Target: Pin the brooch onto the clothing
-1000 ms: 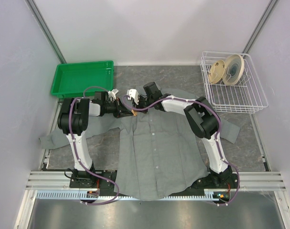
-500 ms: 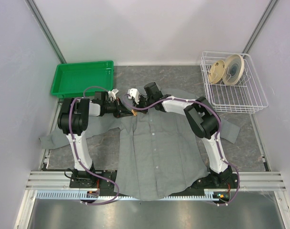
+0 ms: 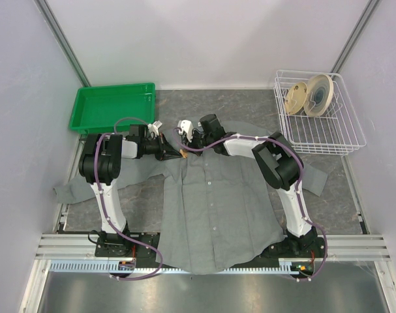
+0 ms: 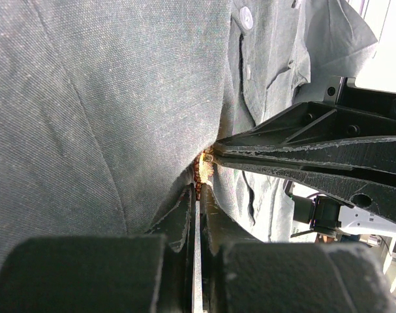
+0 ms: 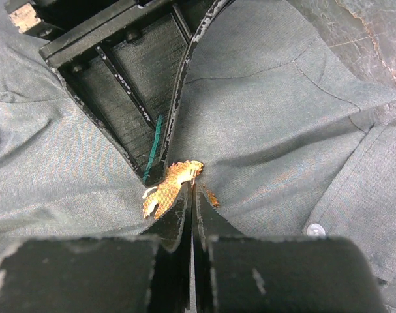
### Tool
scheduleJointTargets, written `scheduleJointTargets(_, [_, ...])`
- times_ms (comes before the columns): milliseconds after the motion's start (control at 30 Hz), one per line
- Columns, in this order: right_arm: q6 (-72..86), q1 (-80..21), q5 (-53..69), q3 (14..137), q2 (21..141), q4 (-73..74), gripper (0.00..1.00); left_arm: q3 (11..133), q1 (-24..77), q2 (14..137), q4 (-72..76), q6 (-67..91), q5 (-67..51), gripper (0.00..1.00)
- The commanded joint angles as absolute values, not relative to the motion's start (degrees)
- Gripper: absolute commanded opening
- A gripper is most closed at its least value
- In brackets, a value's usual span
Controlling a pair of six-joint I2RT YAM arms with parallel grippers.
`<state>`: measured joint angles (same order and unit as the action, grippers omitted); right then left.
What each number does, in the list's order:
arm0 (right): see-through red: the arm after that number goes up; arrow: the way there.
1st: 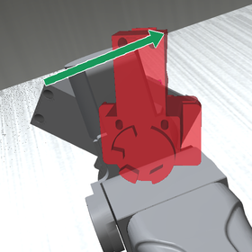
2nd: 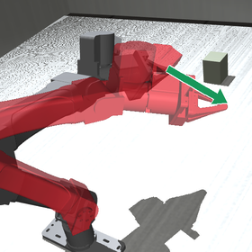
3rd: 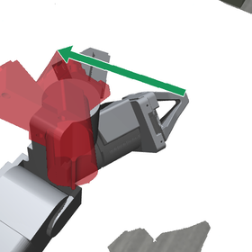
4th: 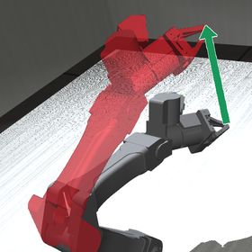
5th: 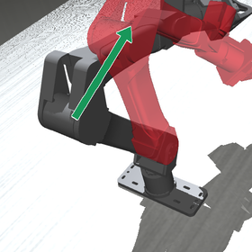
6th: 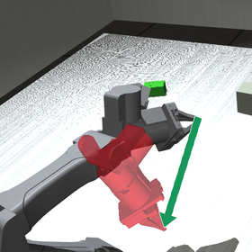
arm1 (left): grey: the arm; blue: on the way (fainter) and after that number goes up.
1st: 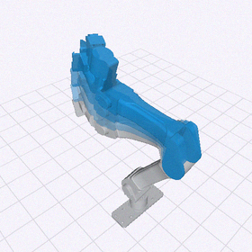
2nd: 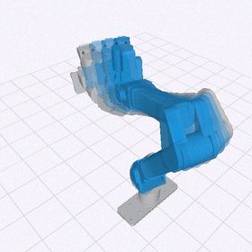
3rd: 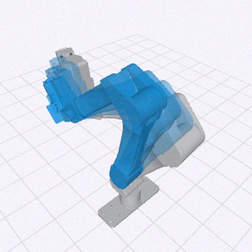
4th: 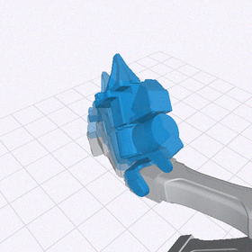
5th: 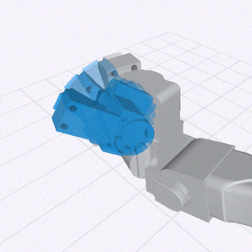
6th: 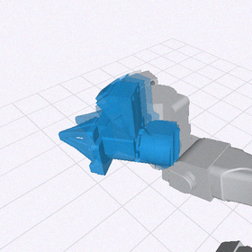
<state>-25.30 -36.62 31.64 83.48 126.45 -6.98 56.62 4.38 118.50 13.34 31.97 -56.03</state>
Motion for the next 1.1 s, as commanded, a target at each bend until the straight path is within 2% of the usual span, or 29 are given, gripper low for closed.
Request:
scheduleJointTargets(0, [-24.09, -34.98, 29.09, 82.09, 123.14, -10.81, 0.00, 57.57, 4.75, 119.18, 12.74, 29.36, -56.95, 0.02])
scheduleJointTargets(433, [-21.80, -34.19, 33.31, 80.07, 120.94, -13.71, 0.02, 57.74, 4.83, 119.36, 12.66, 29.44, -56.87, 0.02])
scheduleJointTargets(533, [-21.45, -34.19, 33.57, 79.89, 120.24, -13.62, 0.12, 57.66, 4.83, 119.27, 12.66, 29.44, -56.69, 0.02])
scheduleJointTargets(667, [-20.30, -34.01, 30.95, 81.29, 119.53, -10.82, 0.30, 56.95, 4.66, 118.04, 13.01, 29.27, -55.73, 0.02])
scheduleJointTargets(733, [-19.87, -33.40, 29.36, 82.96, 119.27, -7.23, 0.33, 57.13, 4.22, 117.43, 12.05, 28.92, -54.85, 0.02])
scheduleJointTargets(867, [-19.86, -32.43, 25.76, 85.51, 119.00, -0.10, 0.47, 59.76, 3.69, 114.18, 6.70, 24.02, -53.09, 0.02])
scheduleJointTargets(1000, [-18.99, -31.91, 19.09, 89.81, 119.70, 9.47, 0.55, 63.62, 3.78, 112.94, 0.89, 20.04, -51.16, 0.02])
scheduleJointTargets(1067, [-17.59, -31.12, 17.50, 90.96, 120.06, 14.40, 0.55, 64.07, 3.78, 112.68, -1.65, 18.55, -50.54, 0.02])
